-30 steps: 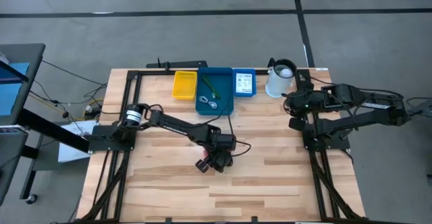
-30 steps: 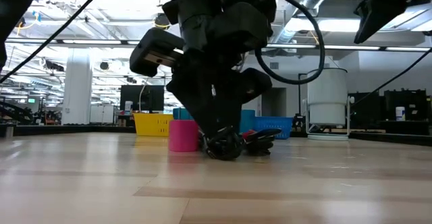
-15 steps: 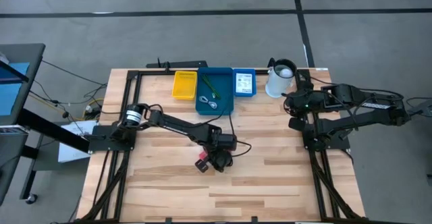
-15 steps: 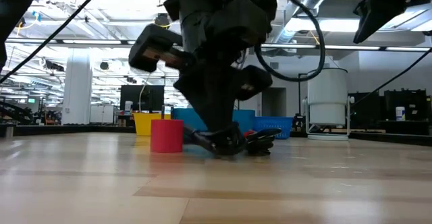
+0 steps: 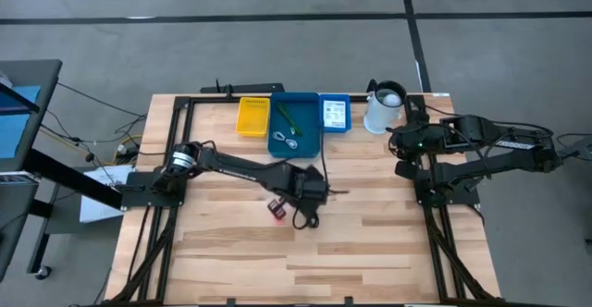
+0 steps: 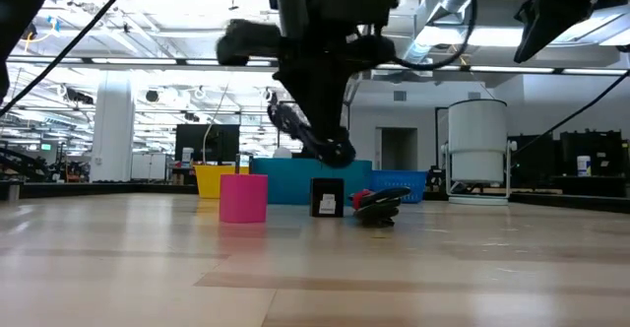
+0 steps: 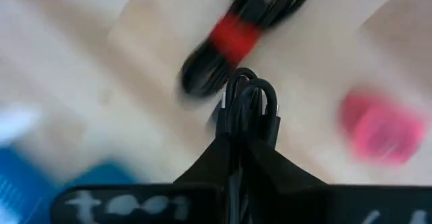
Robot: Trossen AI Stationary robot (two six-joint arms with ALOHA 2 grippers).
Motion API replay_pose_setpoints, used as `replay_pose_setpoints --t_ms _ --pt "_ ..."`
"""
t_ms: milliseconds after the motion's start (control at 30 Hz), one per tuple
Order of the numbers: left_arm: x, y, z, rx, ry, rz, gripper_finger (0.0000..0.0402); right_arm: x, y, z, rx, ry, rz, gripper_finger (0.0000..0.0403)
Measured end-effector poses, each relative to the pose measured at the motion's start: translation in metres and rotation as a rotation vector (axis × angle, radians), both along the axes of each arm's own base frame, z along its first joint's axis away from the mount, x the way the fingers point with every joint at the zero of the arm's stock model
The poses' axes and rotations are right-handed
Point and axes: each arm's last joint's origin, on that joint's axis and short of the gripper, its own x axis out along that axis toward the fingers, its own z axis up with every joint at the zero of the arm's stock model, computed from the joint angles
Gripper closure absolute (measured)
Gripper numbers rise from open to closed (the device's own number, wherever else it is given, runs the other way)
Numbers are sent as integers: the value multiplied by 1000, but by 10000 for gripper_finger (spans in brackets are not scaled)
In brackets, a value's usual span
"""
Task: Pick and place items into bin
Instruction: Put the black charger cable into the dark blue bin
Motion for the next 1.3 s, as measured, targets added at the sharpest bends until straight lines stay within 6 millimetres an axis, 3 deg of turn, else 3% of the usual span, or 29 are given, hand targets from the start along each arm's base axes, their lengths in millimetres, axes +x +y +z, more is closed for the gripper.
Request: replay_pose_setpoints --t_ms 167,300,500,667,767,933,1300 --pt "4 35 26 83 -17 101 394 0 0 0 0 0 -1 301" --pt "7 75 48 81 -63 206 394 0 0 0 -2 0 -2 301" --pt "2 158 78 83 -175 398 391 -1 -2 1 -77 11 -24 301" --pt "-15 228 83 34 -243 622 390 -1 -3 1 -103 12 -39 301" --pt "-28 254 82 -78 -254 712 385 -1 -3 1 -100 11 -41 301" --pt "-37 275 82 -286 -289 785 361 -1 -3 1 -82 3 -56 301" --pt "-26 271 87 -249 -397 840 302 -1 -3 1 -58 -14 -93 301"
